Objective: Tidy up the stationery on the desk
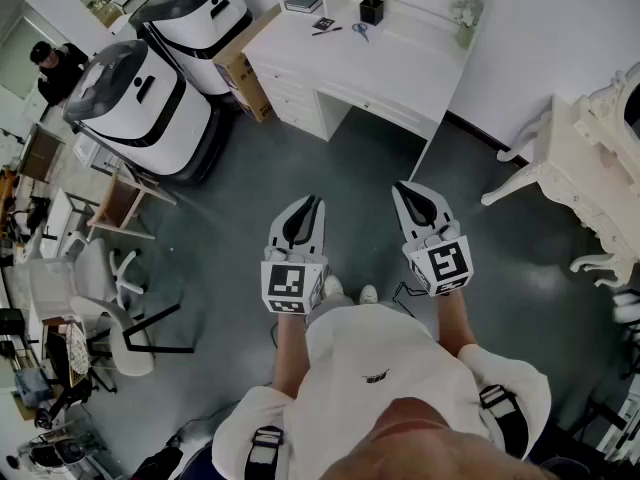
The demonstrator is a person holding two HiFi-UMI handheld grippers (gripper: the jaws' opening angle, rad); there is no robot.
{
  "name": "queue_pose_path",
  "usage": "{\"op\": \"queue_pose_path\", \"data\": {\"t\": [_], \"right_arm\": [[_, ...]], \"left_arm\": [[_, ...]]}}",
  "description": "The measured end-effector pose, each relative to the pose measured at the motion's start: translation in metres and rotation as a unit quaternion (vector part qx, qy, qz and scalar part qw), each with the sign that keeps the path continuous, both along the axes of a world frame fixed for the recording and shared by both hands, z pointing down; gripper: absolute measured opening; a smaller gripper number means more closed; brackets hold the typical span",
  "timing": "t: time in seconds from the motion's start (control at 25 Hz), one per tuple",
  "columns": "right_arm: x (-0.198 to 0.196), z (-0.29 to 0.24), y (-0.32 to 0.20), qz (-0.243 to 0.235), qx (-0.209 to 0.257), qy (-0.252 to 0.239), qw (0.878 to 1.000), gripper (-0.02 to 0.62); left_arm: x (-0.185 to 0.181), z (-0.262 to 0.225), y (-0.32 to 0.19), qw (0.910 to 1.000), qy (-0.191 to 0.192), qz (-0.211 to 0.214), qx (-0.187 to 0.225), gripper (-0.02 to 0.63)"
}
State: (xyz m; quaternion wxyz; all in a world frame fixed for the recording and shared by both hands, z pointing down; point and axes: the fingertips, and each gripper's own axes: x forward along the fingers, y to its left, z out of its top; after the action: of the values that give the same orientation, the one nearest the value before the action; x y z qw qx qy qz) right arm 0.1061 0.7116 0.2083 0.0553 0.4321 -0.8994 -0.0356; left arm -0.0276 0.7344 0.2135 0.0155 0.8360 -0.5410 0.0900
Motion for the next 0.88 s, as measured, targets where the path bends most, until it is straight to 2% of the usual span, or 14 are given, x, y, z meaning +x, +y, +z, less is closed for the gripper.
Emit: {"op": "queue_pose_path", "data": {"t": [0.24,0.44,0.88], "right_arm": [[0.01,0.004,-0.014,-0.004,0.0,-0.013,1.0,-0.005],[0.004,0.008,-0.027,-0.012,0.001,-0.009,1.0,-0.003],[-0.023,0.018,-0.088,-0.024,-0.01,0.0,1.0,-0.003]], "left_arm": [[0.012,0.004,-0.011,1.0,0.0,-0.007,-0.001,0.0],[0.011,0.006,-0.024,0.9999,-0.001,-0.013,0.0,0.0],[-0.014,0.013,-0.084,0.9998,0.002,-0.021,0.0,0.0]]}}
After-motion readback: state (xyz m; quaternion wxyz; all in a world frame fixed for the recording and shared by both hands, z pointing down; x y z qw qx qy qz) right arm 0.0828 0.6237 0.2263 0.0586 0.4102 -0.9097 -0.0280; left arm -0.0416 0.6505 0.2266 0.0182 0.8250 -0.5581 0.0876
